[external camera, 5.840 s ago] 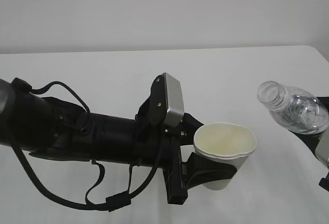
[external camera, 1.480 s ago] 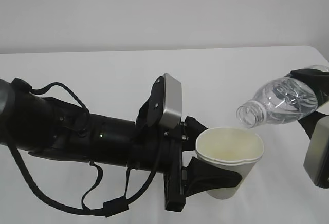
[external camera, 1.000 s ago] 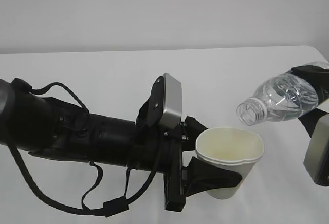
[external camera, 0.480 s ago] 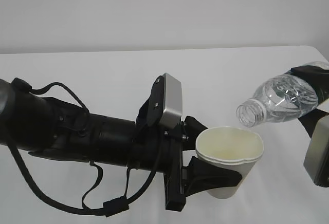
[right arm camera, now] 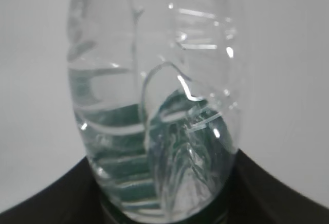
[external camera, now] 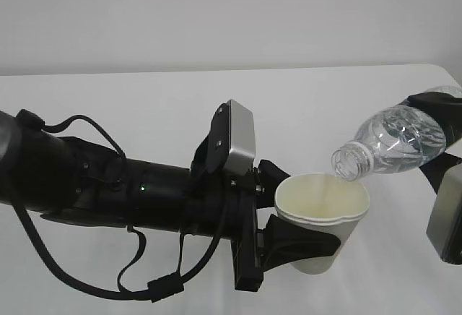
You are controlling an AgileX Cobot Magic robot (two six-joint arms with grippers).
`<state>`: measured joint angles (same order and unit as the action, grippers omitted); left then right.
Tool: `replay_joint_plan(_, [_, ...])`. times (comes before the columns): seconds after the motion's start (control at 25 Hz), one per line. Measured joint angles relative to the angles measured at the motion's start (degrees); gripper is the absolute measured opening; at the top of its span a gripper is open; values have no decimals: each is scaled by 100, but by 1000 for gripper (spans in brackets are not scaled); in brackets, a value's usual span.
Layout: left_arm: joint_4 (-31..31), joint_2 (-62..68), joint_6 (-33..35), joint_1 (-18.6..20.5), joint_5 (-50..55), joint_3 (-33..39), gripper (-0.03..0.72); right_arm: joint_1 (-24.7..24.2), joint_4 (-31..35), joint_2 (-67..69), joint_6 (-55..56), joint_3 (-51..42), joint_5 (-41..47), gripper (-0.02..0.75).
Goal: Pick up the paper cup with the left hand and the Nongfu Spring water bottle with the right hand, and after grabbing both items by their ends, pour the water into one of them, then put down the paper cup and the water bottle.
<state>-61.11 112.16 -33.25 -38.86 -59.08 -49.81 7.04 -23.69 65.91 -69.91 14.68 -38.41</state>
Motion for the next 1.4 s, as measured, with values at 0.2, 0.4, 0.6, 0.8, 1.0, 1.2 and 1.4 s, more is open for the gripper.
replay_joint_plan(0.2, [20, 0, 0, 0, 0, 0, 429, 0, 0, 0, -19, 0, 0, 426])
replay_joint_plan(0.4, [33, 0, 0, 0, 0, 0, 429, 0, 68, 0, -102, 0, -9, 426])
replay_joint_plan(0.6, [33, 0, 0, 0, 0, 0, 429, 0, 183, 0, -137, 0, -22, 426])
replay_joint_plan(0.8, [37, 0, 0, 0, 10, 0, 429, 0, 199, 0, -137, 0, -22, 426])
replay_joint_plan(1.0, [37, 0, 0, 0, 10, 0, 429, 0, 185, 0, -137, 0, -39, 426])
replay_joint_plan(1.2, [37, 0, 0, 0, 10, 0, 429, 0, 76, 0, -140, 0, -48, 426])
replay_joint_plan(1.4, [37, 0, 0, 0, 10, 0, 429, 0, 51, 0, -152, 0, -48, 426])
